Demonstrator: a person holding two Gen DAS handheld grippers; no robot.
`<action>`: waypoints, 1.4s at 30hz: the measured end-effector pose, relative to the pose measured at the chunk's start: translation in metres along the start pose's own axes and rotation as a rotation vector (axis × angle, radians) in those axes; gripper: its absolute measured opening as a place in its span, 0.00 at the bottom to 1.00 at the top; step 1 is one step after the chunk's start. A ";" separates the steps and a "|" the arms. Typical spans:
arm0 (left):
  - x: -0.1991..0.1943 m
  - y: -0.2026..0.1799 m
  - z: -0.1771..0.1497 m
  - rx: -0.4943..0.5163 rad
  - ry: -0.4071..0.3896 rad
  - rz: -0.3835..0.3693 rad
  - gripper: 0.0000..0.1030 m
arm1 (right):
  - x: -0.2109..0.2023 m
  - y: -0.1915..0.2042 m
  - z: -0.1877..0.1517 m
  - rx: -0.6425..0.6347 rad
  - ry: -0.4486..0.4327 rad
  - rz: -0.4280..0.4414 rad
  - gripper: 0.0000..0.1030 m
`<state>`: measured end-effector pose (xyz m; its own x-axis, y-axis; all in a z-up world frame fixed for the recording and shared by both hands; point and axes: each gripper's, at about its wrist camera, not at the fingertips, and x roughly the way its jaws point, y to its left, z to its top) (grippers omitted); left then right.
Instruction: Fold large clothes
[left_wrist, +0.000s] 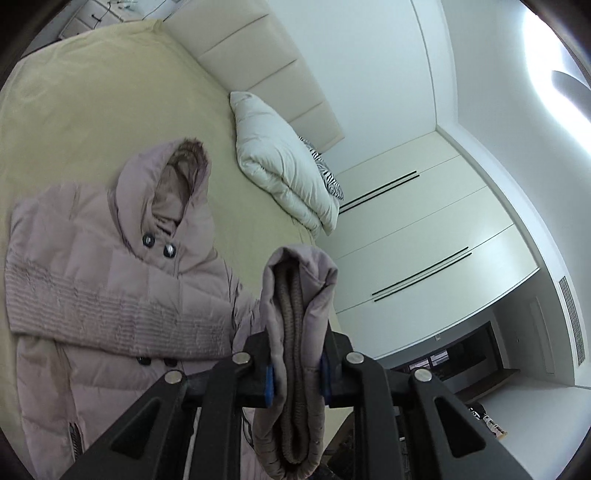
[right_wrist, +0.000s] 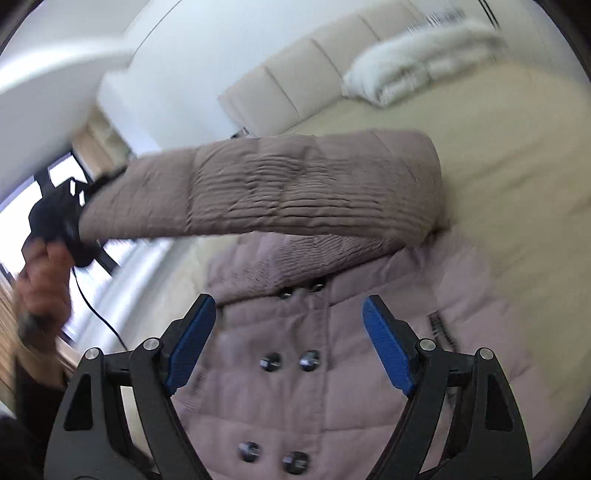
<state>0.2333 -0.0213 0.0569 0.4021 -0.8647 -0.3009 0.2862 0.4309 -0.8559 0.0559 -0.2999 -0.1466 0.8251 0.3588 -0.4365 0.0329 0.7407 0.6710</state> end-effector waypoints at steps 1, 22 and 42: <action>-0.004 -0.003 0.007 0.009 -0.018 0.004 0.19 | 0.007 -0.021 0.006 0.137 0.004 0.093 0.79; -0.022 0.154 0.056 -0.186 -0.123 0.205 0.19 | 0.105 -0.182 0.079 0.792 -0.203 0.242 0.79; 0.038 0.278 0.049 -0.231 -0.024 0.471 0.29 | 0.154 -0.151 0.164 0.456 0.037 0.029 0.76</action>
<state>0.3704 0.0775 -0.1718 0.4619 -0.5836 -0.6678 -0.1286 0.7009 -0.7015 0.2708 -0.4499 -0.2167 0.8090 0.4018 -0.4290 0.2617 0.4073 0.8750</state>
